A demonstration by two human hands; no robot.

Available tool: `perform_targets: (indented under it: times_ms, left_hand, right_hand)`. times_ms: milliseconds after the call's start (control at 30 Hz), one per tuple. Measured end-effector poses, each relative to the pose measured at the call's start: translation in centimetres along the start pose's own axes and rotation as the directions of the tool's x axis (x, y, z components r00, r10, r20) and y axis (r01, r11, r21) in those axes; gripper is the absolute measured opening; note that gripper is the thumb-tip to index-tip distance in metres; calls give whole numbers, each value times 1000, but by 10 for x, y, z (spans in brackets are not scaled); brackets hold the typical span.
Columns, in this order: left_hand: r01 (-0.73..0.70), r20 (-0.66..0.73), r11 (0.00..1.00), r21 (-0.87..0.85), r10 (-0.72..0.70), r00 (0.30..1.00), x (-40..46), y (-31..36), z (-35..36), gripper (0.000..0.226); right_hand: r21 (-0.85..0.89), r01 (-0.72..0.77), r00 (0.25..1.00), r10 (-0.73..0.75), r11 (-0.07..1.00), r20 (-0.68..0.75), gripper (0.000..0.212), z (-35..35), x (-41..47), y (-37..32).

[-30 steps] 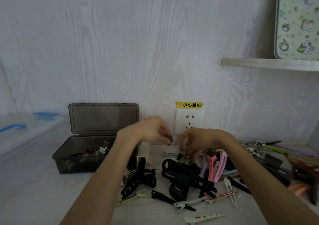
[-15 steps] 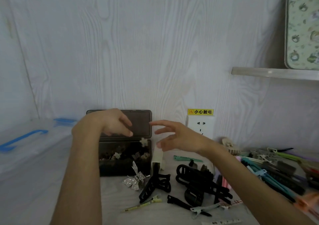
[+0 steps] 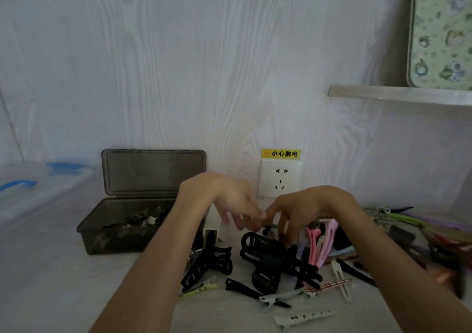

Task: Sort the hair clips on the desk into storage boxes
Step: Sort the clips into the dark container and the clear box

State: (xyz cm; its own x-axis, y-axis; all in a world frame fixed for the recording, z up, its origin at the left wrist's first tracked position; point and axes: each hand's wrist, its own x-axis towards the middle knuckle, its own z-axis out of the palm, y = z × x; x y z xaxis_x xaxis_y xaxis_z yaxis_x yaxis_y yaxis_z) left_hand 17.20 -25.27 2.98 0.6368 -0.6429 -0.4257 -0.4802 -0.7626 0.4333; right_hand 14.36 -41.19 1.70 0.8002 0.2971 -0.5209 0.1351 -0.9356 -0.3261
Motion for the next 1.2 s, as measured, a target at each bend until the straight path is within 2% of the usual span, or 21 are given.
perform_targets:
  times_ms: [67, 167, 233, 300, 367, 433, 500, 567, 667, 833, 967, 1067, 1133, 1200]
  left_hand:
    - [54, 74, 999, -7, -53, 996, 1, -2, 1, 40]
    - [93, 113, 995, 46, -97, 989, 1, -5, 1, 35]
    - [100, 73, 993, 61, -104, 992, 6, -6, 2, 29]
    - [94, -30, 993, 70, -92, 995, 13, -8, 2, 25]
    - [90, -114, 992, 88, -80, 990, 19, -10, 3, 32]
    - [73, -126, 991, 116, -58, 990, 24, -11, 6, 46]
    - [34, -68, 991, 126, -26, 997, 28, -7, 14, 52]
    - [-13, -10, 997, 81, 14, 1000, 32, -3, 21, 43]
    - [-61, -18, 998, 34, 62, 998, 37, -3, 24, 28]
    - [-95, -207, 992, -79, 77, 975, 1, -23, -9, 18]
    - [-75, -390, 972, -225, -19, 921, -47, -64, -36, 9]
    - [50, -409, 967, -251, -153, 900, -67, -88, -41, 6]
    - [137, -395, 960, -243, -227, 890, -73, -96, -42, 14]
    - [197, -380, 960, -198, -260, 888, -74, -97, -42, 25]
  right_hand:
    - [-49, -28, 1000, 28, 998, -13, 57, 3, 4, -1]
    - [-64, 10, 996, -15, 998, -87, 46, 8, 15, 3]
    - [-27, 36, 988, -40, 999, -146, 35, 10, 19, 10]
    - [10, 63, 978, -60, 998, -199, 31, 8, 18, 18]
    - [85, 95, 967, -71, 992, -245, 29, 5, 15, 25]
    - [212, 130, 961, -71, 969, -268, 27, 1, 11, 31]
    - [281, 150, 959, -70, 948, -275, 26, -3, 8, 33]
    - [322, 161, 954, -64, 933, -292, 26, -6, 4, 35]
    - [389, 176, 943, -41, 904, -330, 27, -9, 1, 36]
    - [456, 214, 918, -19, 864, -395, 30, -9, 0, 31]
    - [505, 410, 848, -115, 759, -517, 29, -3, 2, 1]
    - [488, 537, 795, -219, 688, -565, 29, 8, 13, -38]
    - [437, 560, 771, -249, 704, -586, 34, 15, 27, -62]
    - [367, 532, 766, -248, 763, -594, 47, 18, 37, -74]
